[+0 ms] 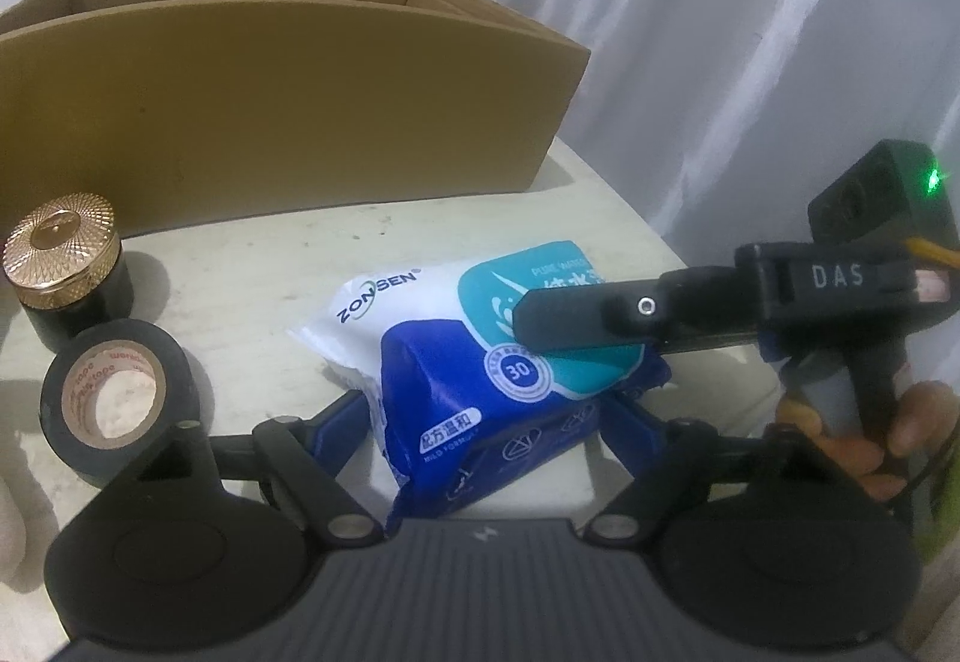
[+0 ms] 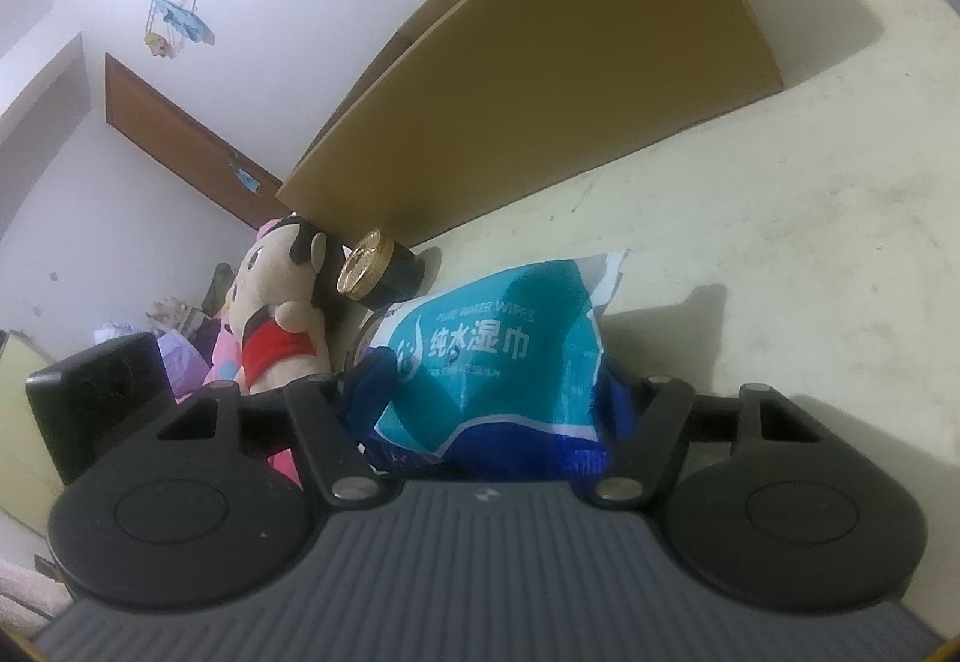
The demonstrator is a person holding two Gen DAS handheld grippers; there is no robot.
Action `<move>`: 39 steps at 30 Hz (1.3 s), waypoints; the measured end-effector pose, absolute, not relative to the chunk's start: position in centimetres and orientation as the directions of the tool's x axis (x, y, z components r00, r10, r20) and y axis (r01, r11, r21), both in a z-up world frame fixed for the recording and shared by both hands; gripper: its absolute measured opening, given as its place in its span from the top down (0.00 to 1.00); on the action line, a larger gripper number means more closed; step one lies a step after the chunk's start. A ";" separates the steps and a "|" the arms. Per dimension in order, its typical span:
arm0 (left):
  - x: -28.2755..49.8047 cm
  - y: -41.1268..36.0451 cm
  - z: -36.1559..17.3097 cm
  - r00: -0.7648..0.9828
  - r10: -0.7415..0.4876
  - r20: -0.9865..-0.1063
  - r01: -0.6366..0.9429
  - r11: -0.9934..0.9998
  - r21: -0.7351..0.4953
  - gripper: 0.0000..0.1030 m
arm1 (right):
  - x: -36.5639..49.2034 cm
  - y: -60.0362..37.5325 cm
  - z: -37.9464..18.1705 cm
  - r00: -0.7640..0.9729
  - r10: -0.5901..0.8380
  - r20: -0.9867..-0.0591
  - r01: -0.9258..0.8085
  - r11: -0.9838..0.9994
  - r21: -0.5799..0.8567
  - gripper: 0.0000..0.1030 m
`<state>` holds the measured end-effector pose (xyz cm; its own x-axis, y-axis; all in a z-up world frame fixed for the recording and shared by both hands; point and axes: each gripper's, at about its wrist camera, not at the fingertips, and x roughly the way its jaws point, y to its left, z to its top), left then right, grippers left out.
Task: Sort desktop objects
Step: 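Grasp the blue wet-wipes pack with the right gripper while the left gripper steadies it, then lift the wet-wipes pack with the right gripper and carry it over the box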
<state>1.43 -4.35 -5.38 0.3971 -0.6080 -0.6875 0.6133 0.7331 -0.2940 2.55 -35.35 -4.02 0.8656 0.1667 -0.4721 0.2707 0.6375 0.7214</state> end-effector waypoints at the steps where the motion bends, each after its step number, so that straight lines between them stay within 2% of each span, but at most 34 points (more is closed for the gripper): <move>1: 1.5 -4.4 -5.4 0.397 -0.607 -0.688 0.612 0.734 -0.294 0.18 | 2.5 -35.4 -4.0 0.866 0.165 -0.471 0.272 0.636 0.722 0.35; 26: 2.3 -4.4 -3.4 0.443 -0.613 -0.655 0.619 0.737 -0.271 0.20 | 2.5 -35.6 -2.1 0.896 0.116 -0.429 0.259 0.649 0.715 0.36; 39: 3.2 -5.4 1.1 0.511 -0.624 -0.592 0.636 0.737 -0.228 0.21 | 2.7 -36.8 2.2 0.925 0.087 -0.369 0.213 0.686 0.696 0.36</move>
<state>3.19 -5.42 1.10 0.5106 -0.6239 -0.5916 0.6365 0.7369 -0.2278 2.72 -36.81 2.21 0.9253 0.0875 -0.3691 0.2128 0.6857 0.6960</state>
